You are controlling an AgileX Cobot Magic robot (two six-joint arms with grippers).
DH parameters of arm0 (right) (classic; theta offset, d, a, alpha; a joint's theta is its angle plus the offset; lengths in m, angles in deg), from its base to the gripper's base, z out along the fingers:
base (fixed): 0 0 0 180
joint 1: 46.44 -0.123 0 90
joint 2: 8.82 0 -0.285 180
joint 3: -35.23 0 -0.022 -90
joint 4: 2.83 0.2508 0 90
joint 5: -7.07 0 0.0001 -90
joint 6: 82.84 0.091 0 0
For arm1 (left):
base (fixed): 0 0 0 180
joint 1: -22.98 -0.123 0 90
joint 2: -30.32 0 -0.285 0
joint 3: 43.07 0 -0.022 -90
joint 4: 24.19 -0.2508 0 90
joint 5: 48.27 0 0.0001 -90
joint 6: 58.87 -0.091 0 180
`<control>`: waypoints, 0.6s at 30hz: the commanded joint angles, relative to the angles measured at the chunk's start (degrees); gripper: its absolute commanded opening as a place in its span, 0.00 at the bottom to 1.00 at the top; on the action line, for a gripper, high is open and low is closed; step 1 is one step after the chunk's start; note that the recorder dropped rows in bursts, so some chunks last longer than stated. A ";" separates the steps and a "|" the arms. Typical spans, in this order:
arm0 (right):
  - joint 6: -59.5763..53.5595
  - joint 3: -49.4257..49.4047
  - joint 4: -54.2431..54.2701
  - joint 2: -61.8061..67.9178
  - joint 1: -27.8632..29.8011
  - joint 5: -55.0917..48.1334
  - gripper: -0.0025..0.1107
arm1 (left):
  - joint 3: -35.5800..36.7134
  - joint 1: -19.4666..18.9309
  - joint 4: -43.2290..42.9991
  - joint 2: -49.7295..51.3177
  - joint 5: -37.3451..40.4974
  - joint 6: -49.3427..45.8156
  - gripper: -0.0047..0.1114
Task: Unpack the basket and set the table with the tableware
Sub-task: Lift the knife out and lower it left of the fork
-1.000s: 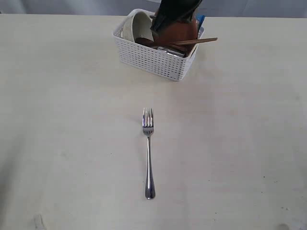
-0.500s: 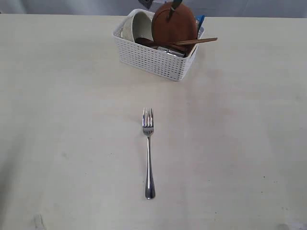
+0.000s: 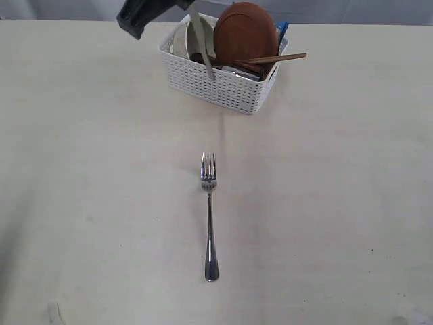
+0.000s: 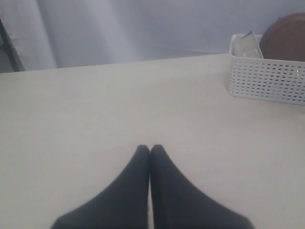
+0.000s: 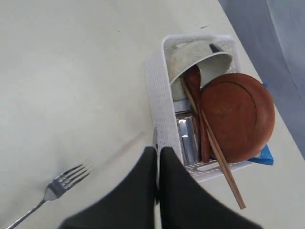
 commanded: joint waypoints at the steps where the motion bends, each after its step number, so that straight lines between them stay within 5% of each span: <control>1: 0.45 0.00 5.68 -0.93 -3.85 0.23 0.02 | 0.10 0.36 0.26 -0.20 -0.56 -0.02 0.04; 7: -4.42 0.00 25.58 -1.06 -4.74 0.23 0.02 | 0.10 0.36 0.26 -0.20 -0.56 -0.02 0.04; 12: -5.58 -0.27 31.38 -1.18 -4.74 0.23 0.02 | 0.10 0.36 0.26 -0.20 -0.56 -0.02 0.04; 18: -9.21 -11.69 39.94 -2.80 -1.73 0.23 0.02 | 0.10 0.36 0.26 -0.20 -0.56 -0.02 0.04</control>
